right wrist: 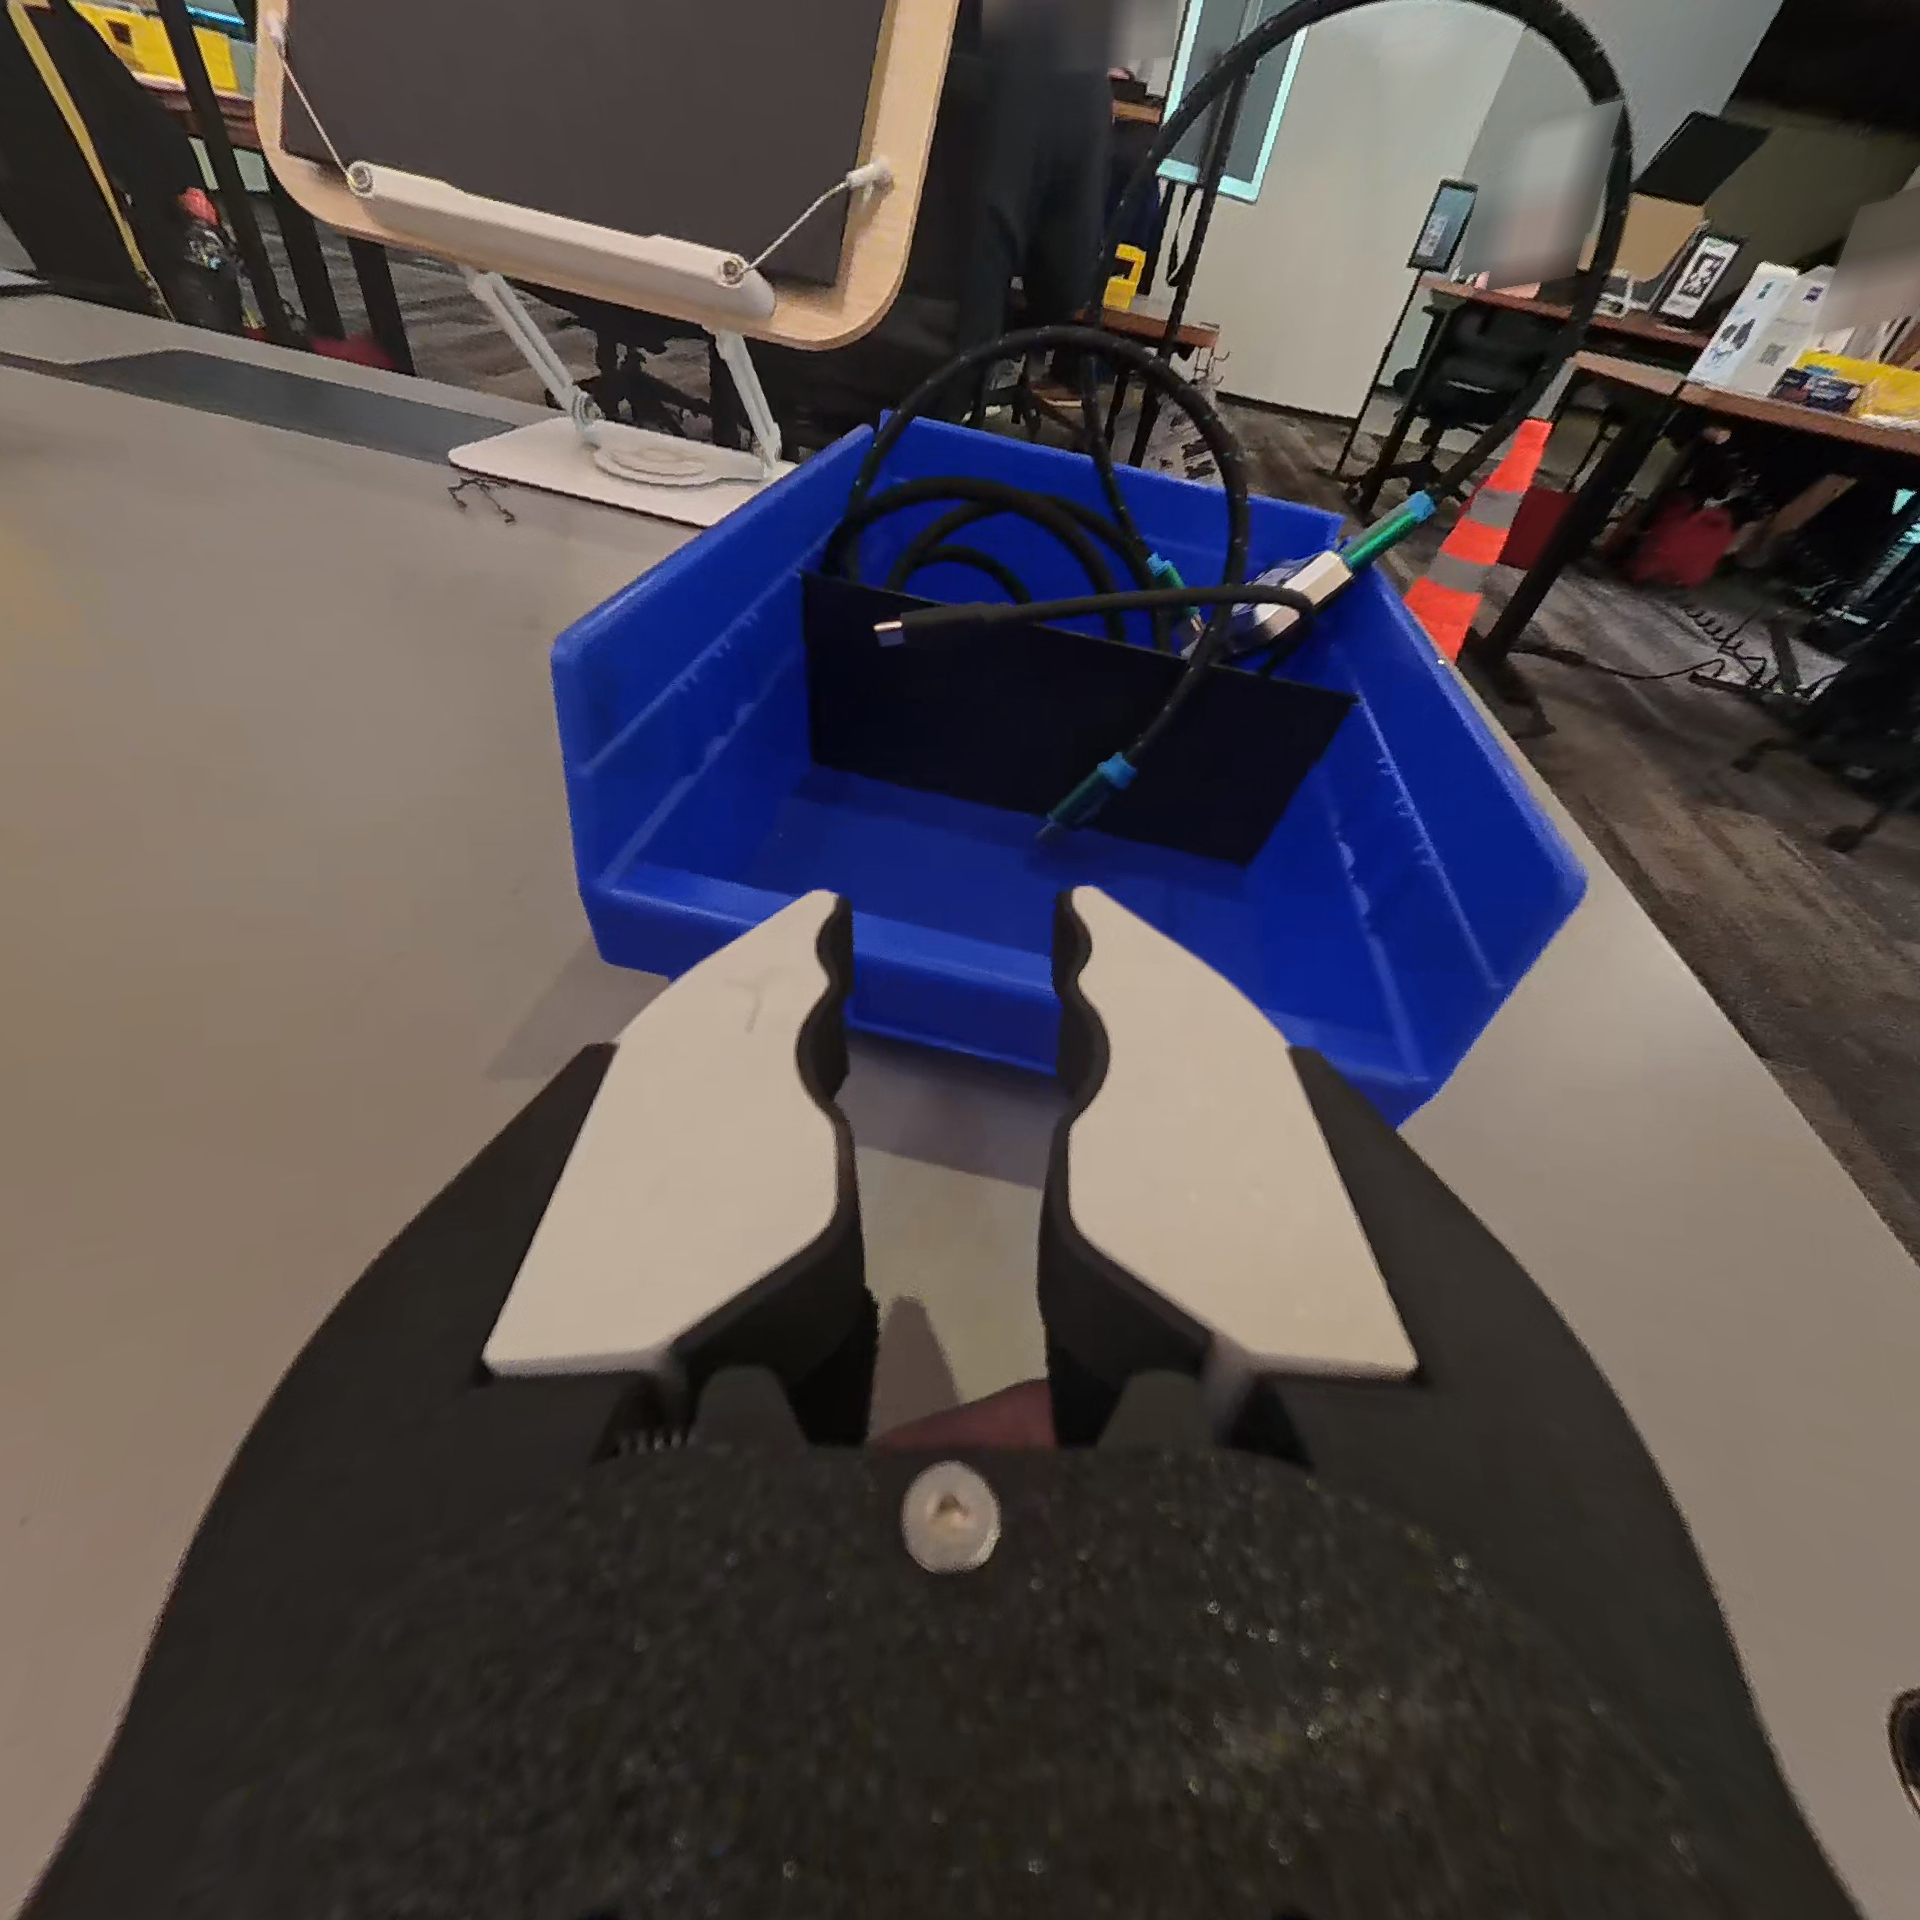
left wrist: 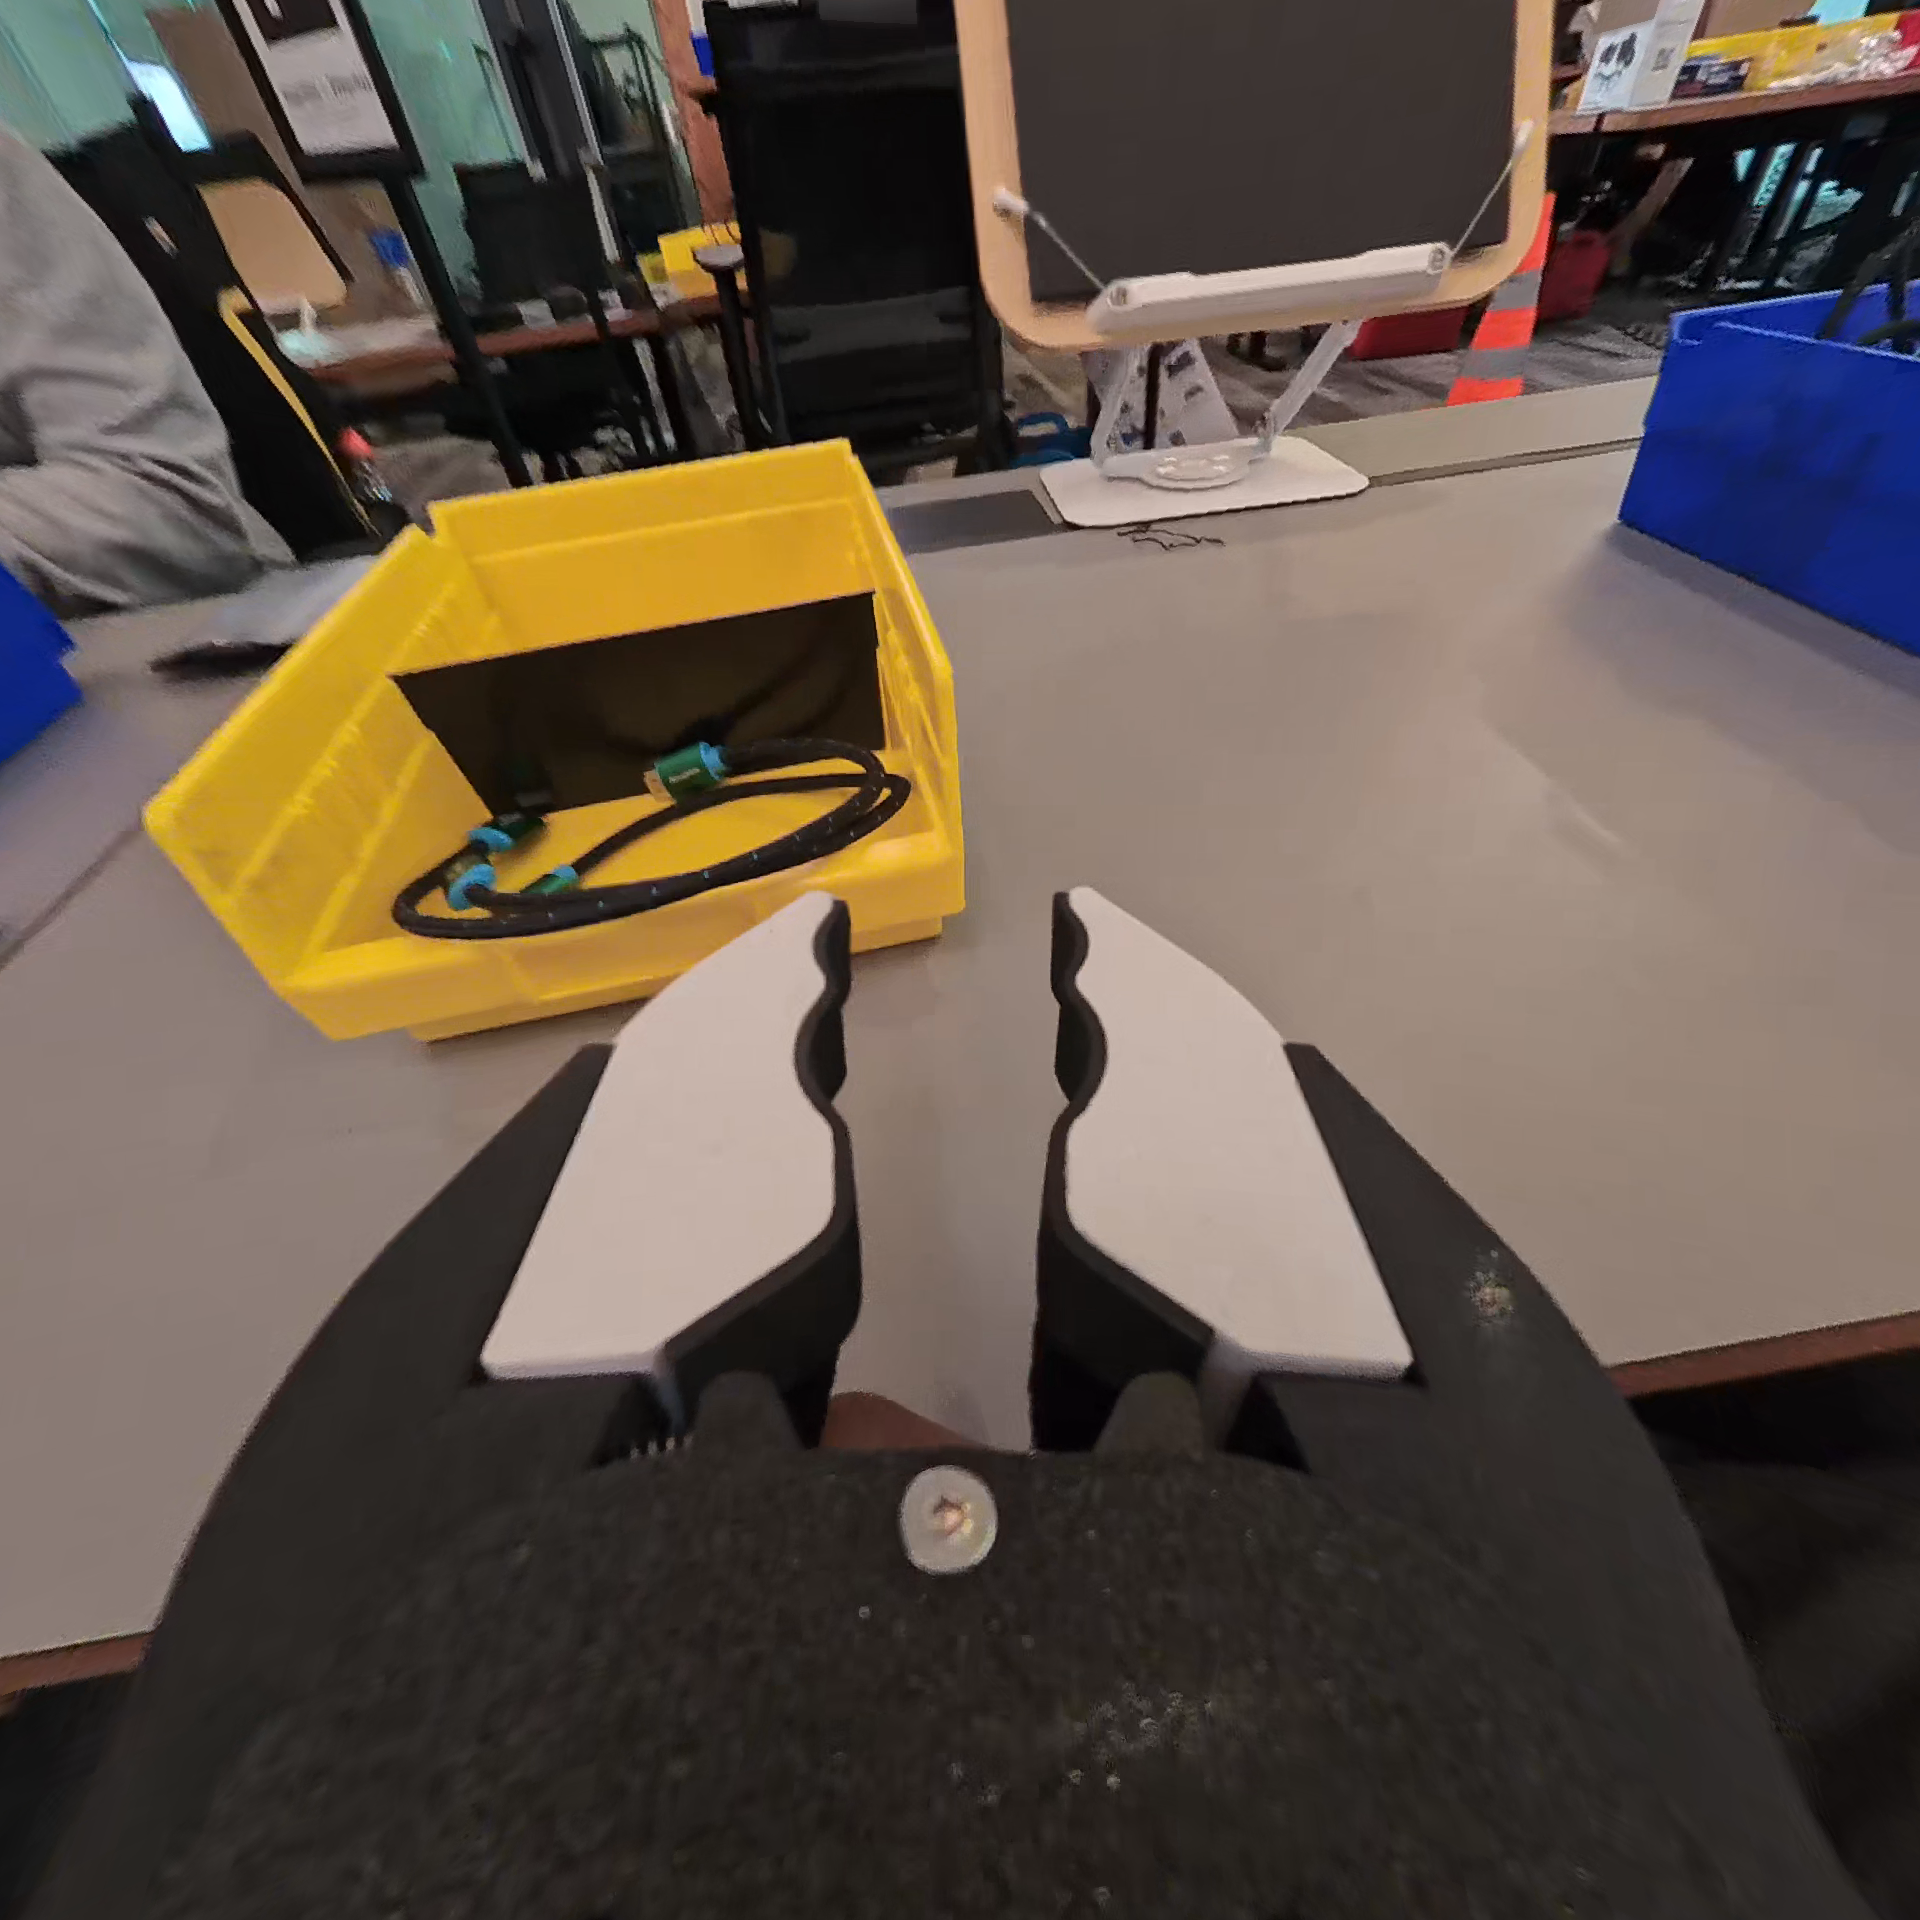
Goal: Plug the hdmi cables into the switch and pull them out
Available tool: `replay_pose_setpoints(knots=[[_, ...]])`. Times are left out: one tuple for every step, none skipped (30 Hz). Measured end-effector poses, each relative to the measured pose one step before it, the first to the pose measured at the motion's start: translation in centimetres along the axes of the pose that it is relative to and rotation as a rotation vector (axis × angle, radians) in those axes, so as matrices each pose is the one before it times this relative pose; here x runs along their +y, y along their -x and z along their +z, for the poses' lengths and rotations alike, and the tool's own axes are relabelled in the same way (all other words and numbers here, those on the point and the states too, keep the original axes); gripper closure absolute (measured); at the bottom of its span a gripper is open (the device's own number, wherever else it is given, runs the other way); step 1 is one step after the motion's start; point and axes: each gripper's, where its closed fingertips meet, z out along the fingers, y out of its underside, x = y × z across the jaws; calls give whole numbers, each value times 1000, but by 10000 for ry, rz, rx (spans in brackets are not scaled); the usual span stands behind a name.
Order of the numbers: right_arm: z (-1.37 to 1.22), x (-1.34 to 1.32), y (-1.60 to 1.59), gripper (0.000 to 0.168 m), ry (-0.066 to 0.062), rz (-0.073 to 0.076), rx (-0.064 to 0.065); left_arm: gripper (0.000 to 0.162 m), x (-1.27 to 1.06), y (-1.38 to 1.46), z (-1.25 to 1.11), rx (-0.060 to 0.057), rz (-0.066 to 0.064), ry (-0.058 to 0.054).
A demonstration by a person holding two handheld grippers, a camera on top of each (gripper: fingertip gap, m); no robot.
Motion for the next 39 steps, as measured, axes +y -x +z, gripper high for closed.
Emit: replay_pose_setpoints(knots=[[-125,70,-10,132,41,77,4,128,-162,-318,-70,67,-22,-131],[-168,48,167,132,15,100,-125,128,-17,-478,-3,234,-176,-24],[-209,-29,87,132,-45,52,-59,128,124,-372,24,216,-224,57],[-189,-80,53,132,-70,8,-17,128,97,-182,22,99,-137,51],[-140,-86,122,133,-53,46,-86,128,52,-96,-8,31,16,28],[-68,-91,121,133,-47,129,-118,127,29,-86,-28,2,112,26],[-37,-103,13,133,-56,147,-66,126,34,-84,-23,-10,135,17],[4,-68,-120,133,-25,69,22,126,21,-88,3,1,93,10],[32,-42,-195,133,-11,-5,87,126,9,-84,46,23,9,11],[57,-53,-117,133,-17,-5,32,126,8,-38,93,33,-57,12],[90,-3,-70,133,3,17,2,126,12,-25,114,47,-88,17],[107,40,-86,133,19,4,30,126,27,-12,129,58,-95,32],[106,75,-37,133,42,-13,4,126,50,7,127,46,-79,44],[138,119,29,132,52,-17,-25,126,24,43,97,10,-54,27],[150,138,73,133,57,-6,-25,125,-11,49,61,-1,-29,0],[205,159,153,133,104,19,-48,125,-20,-4,49,7,-3,-8],[271,102,275,133,127,58,-75,125,-22,-24,46,-7,25,0],[312,-6,539,132,61,156,-156,125,5,-69,65,-5,53,20],[320,-181,887,132,-45,277,-279,125,47,-128,92,8,64,37],[425,-378,1251,132,-155,259,-418,125,69,-178,85,23,51,39],[602,-369,1549,131,-118,53,-538,125,62,-237,70,53,37,22],[750,-202,1514,130,-15,-215,-504,124,55,-264,61,69,53,7],[926,-3,993,130,55,-333,-173,123,33,-215,24,27,84,1],[1094,430,192,130,364,-324,308,123,19,-169,17,-6,106,-11],[1140,676,-11,129,734,-243,342,123,20,-215,7,30,116,-9],[1162,216,432,126,449,51,35,122,65,-277,40,75,123,13],[996,-80,817,122,221,333,-198,120,105,-321,78,109,144,50],[662,-228,742,112,72,295,-153,114,117,-317,113,100,159,92],[418,-183,845,110,40,16,-229,110,105,-269,159,44,100,86],[211,-23,718,111,84,-273,-156,110,74,-407,231,105,-84,53],[19,68,675,114,72,-469,-129,110,99,-863,375,374,-301,79],[-202,99,730,123,82,-576,-222,110,143,-1348,570,605,-356,171],[-441,33,491,137,43,-433,-97,109,111,-1435,792,544,-205,228],[-657,-257,316,136,-104,-163,-1,108,-49,-1355,990,353,-35,184],[-898,-363,322,131,-132,-74,-100,108,-307,-1551,1141,325,20,67],[-1075,-338,275,126,-118,27,-171,107,-561,-1947,1273,469,43,-19],[-1185,-120,233,123,-20,127,-287,105,-690,-2217,1445,568,78,-12],[-1188,103,179,120,56,184,-384,103,-746,-2222,1656,533,109,45],[-1156,195,-37,118,74,272,-359,99,-826,-1999,1820,405,112,86]])
